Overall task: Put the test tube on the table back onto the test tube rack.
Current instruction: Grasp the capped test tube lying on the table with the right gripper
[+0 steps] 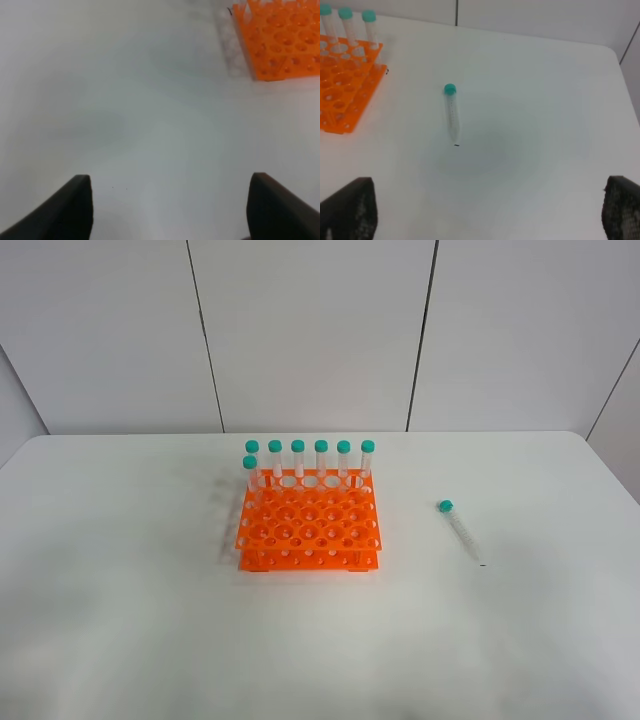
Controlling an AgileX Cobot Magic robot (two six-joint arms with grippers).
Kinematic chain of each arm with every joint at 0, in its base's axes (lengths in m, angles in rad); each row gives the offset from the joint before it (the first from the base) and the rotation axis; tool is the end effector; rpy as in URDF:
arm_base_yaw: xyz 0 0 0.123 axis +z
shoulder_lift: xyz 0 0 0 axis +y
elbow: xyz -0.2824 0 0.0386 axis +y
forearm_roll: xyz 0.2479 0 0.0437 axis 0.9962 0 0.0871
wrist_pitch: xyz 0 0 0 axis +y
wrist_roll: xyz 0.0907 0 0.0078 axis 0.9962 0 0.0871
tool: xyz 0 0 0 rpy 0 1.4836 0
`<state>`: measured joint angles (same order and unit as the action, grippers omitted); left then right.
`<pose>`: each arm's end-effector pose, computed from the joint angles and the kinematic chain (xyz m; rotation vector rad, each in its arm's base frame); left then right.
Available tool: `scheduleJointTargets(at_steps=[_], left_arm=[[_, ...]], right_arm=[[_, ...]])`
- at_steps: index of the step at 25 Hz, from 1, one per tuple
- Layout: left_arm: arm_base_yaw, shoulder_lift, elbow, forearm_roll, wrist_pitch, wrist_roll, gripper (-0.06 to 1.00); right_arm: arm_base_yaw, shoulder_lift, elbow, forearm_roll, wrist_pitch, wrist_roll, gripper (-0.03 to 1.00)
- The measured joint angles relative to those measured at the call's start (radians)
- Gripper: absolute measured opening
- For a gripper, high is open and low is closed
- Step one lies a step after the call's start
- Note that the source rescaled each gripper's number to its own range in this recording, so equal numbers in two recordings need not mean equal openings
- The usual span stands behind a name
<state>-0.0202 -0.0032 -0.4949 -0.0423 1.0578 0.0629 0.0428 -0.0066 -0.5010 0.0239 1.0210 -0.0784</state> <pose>-0.0047 -0.0033 0.2760 0.0867 2.0408 -0.0239 -0.0045 0.0017 0.2807 -0.1216 1.9931 0.0055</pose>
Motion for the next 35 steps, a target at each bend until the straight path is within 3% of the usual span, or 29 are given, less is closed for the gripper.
scheduleJointTargets(at_steps=[8, 13, 23, 35], left_arm=[[0.000, 0.000, 0.000, 0.000, 0.000, 0.000, 0.97], [0.000, 0.000, 0.000, 0.000, 0.000, 0.000, 0.97], [0.000, 0.000, 0.000, 0.000, 0.000, 0.000, 0.97], [0.000, 0.000, 0.000, 0.000, 0.000, 0.000, 0.97]], right_arm=[[0.000, 0.002, -0.004, -0.001, -0.005, 0.000, 1.00], [0.000, 0.136, -0.077, -0.002, -0.058, 0.000, 1.00], [0.000, 0.956, -0.418, -0.002, -0.126, 0.000, 1.00], [0.009, 1.653, -0.785, 0.030, -0.127, -0.108, 1.00]])
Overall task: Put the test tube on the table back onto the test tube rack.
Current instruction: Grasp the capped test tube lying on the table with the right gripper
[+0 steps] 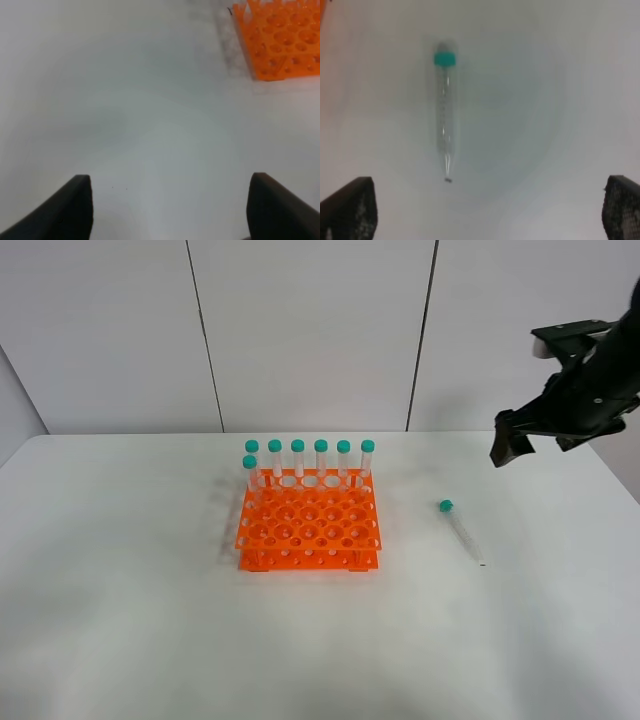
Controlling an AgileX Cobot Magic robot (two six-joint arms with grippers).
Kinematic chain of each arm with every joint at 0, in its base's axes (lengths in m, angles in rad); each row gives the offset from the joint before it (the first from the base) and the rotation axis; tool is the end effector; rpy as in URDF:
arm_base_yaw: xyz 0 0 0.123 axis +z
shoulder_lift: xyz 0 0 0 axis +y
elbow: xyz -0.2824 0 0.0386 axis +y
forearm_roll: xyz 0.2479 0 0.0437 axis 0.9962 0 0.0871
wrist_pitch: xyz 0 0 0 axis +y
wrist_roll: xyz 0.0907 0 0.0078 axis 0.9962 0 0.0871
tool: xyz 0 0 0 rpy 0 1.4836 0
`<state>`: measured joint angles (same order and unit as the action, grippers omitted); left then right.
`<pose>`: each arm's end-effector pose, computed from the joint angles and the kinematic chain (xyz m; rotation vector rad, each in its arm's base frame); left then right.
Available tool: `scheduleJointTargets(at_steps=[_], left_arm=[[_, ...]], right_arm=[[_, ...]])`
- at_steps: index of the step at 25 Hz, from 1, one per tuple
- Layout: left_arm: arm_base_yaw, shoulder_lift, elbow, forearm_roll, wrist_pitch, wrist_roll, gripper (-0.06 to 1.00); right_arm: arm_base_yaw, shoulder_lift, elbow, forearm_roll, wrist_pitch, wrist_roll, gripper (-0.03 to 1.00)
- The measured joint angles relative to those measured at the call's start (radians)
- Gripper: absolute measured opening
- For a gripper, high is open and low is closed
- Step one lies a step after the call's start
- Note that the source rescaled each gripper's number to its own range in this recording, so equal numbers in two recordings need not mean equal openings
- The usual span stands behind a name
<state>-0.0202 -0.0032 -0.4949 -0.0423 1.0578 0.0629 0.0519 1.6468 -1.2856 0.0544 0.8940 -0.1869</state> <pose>-0.0047 -0.0033 0.2760 0.0867 2.0408 -0.0239 0.3422 0.0216 0.2712 -0.2914 2.7208 0.0297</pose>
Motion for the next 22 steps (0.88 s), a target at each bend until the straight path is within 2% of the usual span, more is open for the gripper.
scheduleJointTargets(at_steps=[5, 11, 15, 18, 22], left_arm=[[0.000, 0.000, 0.000, 0.000, 0.000, 0.000, 0.97], [0.000, 0.000, 0.000, 0.000, 0.000, 0.000, 0.97], [0.000, 0.000, 0.000, 0.000, 0.000, 0.000, 0.97], [0.000, 0.000, 0.000, 0.000, 0.000, 0.000, 0.97], [0.000, 0.000, 0.000, 0.000, 0.000, 0.000, 0.97]], right_arm=[[0.089, 0.192, -0.146, 0.005, 0.012, -0.013, 1.00], [0.093, 0.288, -0.165, 0.010, 0.015, 0.071, 1.00], [0.093, 0.356, -0.165, 0.009, 0.025, 0.070, 1.00], [0.093, 0.389, -0.165, 0.009, 0.069, 0.070, 1.00], [0.093, 0.374, -0.159, -0.001, 0.102, 0.071, 0.91]])
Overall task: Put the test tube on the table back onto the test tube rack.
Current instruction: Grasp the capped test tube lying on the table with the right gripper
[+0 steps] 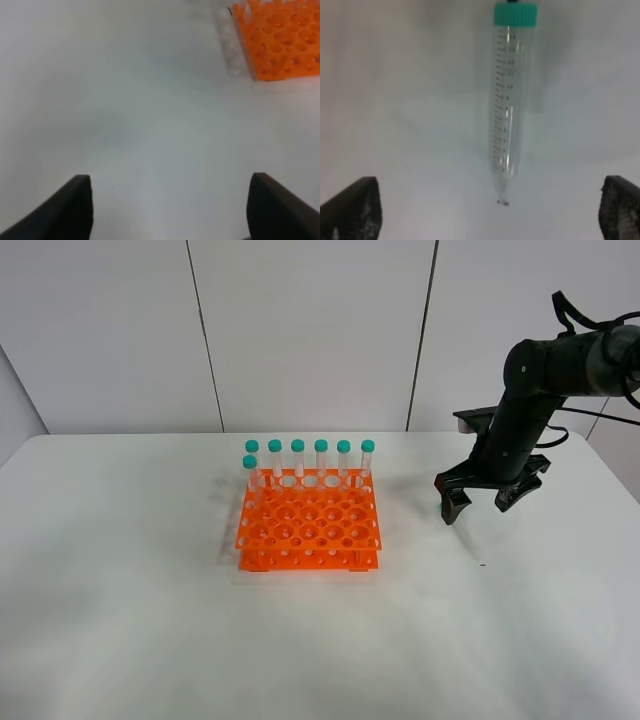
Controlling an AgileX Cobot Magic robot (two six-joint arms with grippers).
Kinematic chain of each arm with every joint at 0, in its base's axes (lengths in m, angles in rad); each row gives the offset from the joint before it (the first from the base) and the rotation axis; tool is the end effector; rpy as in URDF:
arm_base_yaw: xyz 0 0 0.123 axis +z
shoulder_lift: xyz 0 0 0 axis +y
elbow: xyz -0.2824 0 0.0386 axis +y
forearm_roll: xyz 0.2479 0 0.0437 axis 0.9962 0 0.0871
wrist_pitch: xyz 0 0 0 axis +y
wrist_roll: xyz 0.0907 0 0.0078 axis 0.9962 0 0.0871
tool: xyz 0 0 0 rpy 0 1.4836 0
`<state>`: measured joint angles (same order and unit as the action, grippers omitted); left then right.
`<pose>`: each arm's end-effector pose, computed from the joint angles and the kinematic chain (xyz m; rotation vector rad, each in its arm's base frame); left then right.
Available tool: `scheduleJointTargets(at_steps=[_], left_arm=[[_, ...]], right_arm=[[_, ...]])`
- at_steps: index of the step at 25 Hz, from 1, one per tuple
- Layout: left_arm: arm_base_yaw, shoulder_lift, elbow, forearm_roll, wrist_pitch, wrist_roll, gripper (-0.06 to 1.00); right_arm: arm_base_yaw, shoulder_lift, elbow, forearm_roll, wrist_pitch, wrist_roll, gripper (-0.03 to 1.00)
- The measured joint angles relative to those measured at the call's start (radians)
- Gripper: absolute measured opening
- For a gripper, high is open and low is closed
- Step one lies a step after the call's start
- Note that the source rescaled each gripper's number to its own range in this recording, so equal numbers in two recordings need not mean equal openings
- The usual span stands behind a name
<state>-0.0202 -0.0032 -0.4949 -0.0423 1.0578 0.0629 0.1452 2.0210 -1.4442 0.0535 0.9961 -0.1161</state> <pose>-0.0047 -0.0033 0.2760 0.0867 2.0408 -0.0239 0.3922 0.0615 0.1713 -0.3570 3.0354 0.0724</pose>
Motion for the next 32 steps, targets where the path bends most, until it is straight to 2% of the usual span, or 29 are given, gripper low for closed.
scheduleJointTargets(at_steps=[6, 10, 13, 20, 27, 32], left_arm=[[0.000, 0.000, 0.000, 0.000, 0.000, 0.000, 0.97], [0.000, 0.000, 0.000, 0.000, 0.000, 0.000, 0.97], [0.000, 0.000, 0.000, 0.000, 0.000, 0.000, 0.97], [0.000, 0.000, 0.000, 0.000, 0.000, 0.000, 0.97], [0.000, 0.000, 0.000, 0.000, 0.000, 0.000, 0.97], [0.000, 0.000, 0.000, 0.000, 0.000, 0.000, 0.97]], right_arm=[[0.000, -0.117, 0.007, -0.029, 0.053, -0.003, 0.89], [0.000, -0.169, 0.094, -0.039, -0.007, 0.008, 0.89], [0.000, -0.163, 0.157, -0.039, -0.109, 0.013, 0.89], [0.000, -0.085, 0.169, -0.039, -0.245, 0.050, 0.89], [0.000, -0.003, 0.167, -0.029, -0.276, 0.050, 0.88], [0.000, 0.068, 0.087, -0.021, -0.240, 0.051, 0.88]])
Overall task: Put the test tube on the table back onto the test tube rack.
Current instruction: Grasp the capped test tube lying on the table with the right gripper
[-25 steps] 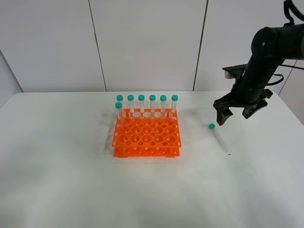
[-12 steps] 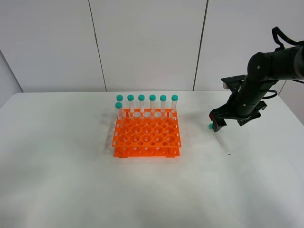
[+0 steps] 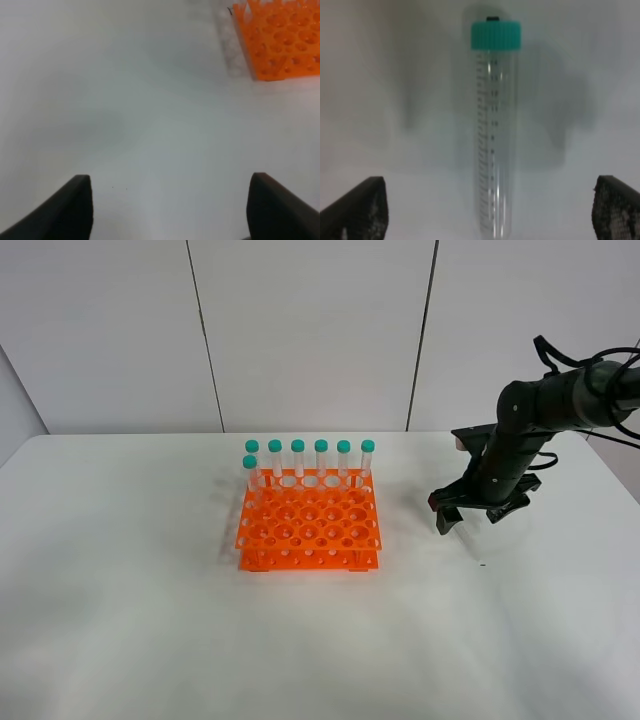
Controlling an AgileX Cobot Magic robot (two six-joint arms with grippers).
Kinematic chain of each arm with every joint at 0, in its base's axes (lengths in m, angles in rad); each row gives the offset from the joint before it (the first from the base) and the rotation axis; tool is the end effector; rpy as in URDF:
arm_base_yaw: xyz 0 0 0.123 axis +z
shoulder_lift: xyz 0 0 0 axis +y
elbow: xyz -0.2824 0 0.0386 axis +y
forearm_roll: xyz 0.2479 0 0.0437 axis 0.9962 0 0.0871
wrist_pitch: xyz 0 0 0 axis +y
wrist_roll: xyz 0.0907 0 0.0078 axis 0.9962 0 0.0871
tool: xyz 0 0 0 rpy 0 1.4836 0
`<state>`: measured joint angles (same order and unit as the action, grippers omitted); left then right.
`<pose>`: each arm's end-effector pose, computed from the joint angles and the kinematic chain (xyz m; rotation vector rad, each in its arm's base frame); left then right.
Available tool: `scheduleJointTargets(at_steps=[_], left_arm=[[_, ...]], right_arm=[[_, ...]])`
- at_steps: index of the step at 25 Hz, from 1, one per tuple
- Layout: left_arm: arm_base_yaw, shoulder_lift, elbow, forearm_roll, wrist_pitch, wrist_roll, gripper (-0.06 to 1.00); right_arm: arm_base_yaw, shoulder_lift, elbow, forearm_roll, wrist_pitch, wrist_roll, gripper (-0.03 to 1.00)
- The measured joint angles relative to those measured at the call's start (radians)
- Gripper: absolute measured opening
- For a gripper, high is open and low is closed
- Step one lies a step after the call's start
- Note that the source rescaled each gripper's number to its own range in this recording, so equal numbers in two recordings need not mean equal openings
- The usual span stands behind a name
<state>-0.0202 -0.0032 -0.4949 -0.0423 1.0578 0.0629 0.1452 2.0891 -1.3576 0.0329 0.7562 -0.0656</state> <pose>-0.0047 -0.0033 0.2760 0.0867 2.0408 -0.0239 0.3979 0.0603 0.1264 -0.2801 2.9588 0.0466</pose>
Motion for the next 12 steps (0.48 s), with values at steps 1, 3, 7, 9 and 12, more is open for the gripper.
scheduleJointTargets(at_steps=[1, 3, 7, 9, 12], left_arm=[[0.000, 0.000, 0.000, 0.000, 0.000, 0.000, 0.97], [0.000, 0.000, 0.000, 0.000, 0.000, 0.000, 0.97], [0.000, 0.000, 0.000, 0.000, 0.000, 0.000, 0.97], [0.000, 0.000, 0.000, 0.000, 0.000, 0.000, 0.97], [0.000, 0.000, 0.000, 0.000, 0.000, 0.000, 0.97]], right_arm=[[0.000, 0.011, -0.023, 0.001, 0.020, 0.000, 0.88], [0.000, 0.017, -0.052, 0.002, 0.055, 0.003, 0.88], [0.000, 0.019, -0.060, 0.002, 0.081, 0.003, 0.88], [0.000, 0.023, -0.060, 0.002, 0.078, 0.004, 0.88], [0.000, 0.043, -0.062, -0.005, 0.065, 0.006, 0.88]])
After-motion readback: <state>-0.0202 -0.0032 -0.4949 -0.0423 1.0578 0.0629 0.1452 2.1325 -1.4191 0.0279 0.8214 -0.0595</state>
